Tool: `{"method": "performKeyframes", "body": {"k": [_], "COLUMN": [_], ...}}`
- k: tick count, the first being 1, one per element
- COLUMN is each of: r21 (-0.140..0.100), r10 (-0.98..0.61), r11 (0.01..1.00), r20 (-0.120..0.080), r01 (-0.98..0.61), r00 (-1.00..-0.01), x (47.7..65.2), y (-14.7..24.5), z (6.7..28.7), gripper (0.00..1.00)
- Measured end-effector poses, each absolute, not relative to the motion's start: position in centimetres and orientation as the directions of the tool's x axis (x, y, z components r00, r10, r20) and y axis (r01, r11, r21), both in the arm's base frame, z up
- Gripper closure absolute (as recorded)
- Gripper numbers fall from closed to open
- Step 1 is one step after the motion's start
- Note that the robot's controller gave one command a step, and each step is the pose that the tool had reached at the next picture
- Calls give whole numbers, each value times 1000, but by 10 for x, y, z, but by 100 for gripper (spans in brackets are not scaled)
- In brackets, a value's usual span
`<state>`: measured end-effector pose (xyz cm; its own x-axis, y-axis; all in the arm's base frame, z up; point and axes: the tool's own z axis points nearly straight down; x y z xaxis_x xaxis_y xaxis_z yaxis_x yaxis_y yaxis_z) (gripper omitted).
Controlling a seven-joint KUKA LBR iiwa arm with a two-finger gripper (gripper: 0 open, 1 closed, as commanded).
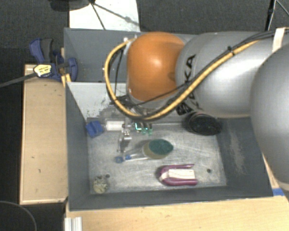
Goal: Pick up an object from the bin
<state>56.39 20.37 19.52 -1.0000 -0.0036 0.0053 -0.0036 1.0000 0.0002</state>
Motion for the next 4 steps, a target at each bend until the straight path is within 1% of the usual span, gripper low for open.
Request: {"method": "performKeyframes", "body": {"k": [1,2,3,4], "r21": [0,2,-3,-2], "r10": [-466,-461,-433,-420], "r11": [885,888,901,908], "r20": [3,1,-11,-8], "r01": [-466,-461,-433,-420], "r00": [-885,-888,-901,-908], "x": [581,582,577,584], "y": [102,104,103,102], "z": [78,79,193,233], "gripper": [0,100,100,100]}}
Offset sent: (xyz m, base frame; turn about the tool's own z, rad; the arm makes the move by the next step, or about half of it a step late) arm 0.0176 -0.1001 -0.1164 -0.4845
